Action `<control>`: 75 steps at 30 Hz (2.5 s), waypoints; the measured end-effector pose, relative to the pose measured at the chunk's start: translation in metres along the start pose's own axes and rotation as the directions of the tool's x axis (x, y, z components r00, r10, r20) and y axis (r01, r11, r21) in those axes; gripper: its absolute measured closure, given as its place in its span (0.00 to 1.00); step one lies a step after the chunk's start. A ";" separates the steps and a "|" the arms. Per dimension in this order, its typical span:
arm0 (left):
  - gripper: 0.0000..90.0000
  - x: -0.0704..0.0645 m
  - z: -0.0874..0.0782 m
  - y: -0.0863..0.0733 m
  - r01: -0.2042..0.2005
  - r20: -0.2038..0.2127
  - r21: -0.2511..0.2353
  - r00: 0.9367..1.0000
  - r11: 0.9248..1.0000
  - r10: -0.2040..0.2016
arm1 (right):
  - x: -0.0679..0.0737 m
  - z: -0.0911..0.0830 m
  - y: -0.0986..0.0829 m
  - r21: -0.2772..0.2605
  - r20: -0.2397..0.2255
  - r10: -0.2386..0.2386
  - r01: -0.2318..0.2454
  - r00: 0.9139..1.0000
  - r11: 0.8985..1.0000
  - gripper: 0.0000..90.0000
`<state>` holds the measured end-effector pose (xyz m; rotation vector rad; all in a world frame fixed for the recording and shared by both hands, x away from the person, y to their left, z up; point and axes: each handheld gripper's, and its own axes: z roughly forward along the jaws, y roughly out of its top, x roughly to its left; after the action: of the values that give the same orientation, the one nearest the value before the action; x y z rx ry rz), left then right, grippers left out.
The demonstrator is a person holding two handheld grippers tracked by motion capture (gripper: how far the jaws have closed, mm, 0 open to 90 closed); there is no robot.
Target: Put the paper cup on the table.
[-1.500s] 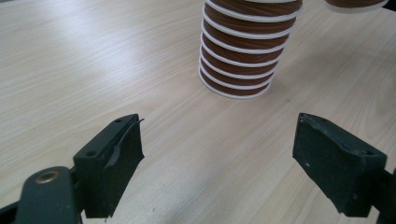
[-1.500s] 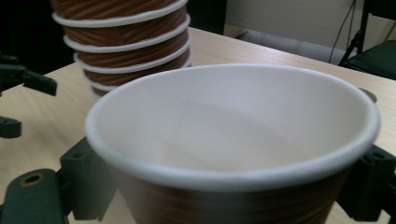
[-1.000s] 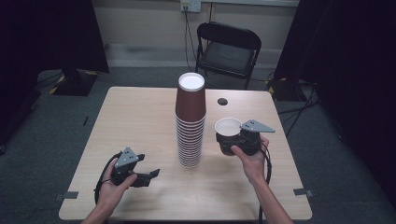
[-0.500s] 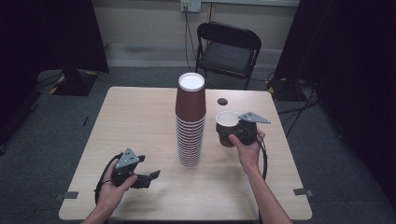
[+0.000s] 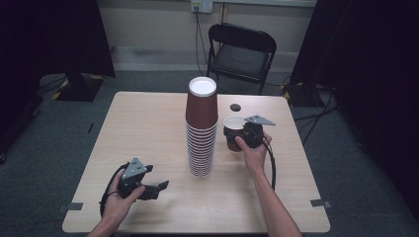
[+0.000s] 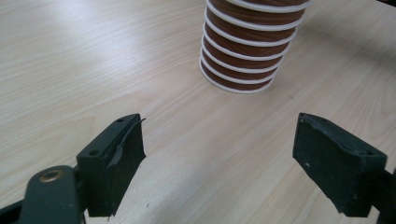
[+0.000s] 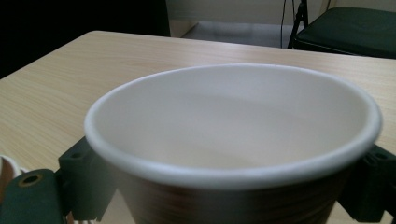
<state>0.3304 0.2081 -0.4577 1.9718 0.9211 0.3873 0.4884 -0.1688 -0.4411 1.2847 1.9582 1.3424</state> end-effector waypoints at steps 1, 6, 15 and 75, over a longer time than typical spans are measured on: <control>0.18 0.000 0.000 0.000 0.004 0.000 0.001 1.000 1.000 -0.004 | 0.000 0.003 -0.001 0.003 0.003 0.000 0.000 1.000 1.000 0.11; 0.18 0.000 0.000 -0.001 0.006 0.000 -0.002 1.000 1.000 -0.006 | -0.004 0.013 -0.006 0.015 0.020 -0.001 0.001 1.000 1.000 0.11; 0.18 0.001 0.000 -0.001 0.014 0.000 0.001 1.000 1.000 -0.014 | -0.004 0.013 -0.013 -0.012 0.004 -0.002 0.002 1.000 1.000 0.11; 0.18 0.009 -0.005 0.001 0.048 -0.026 -0.031 0.998 0.998 -0.049 | -0.011 -0.024 -0.051 0.140 -0.026 -0.010 0.013 1.000 0.990 0.14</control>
<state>0.3339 0.2172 -0.4548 1.9175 0.9726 0.3987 0.4526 -0.1946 -0.4775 1.3237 2.1066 1.2399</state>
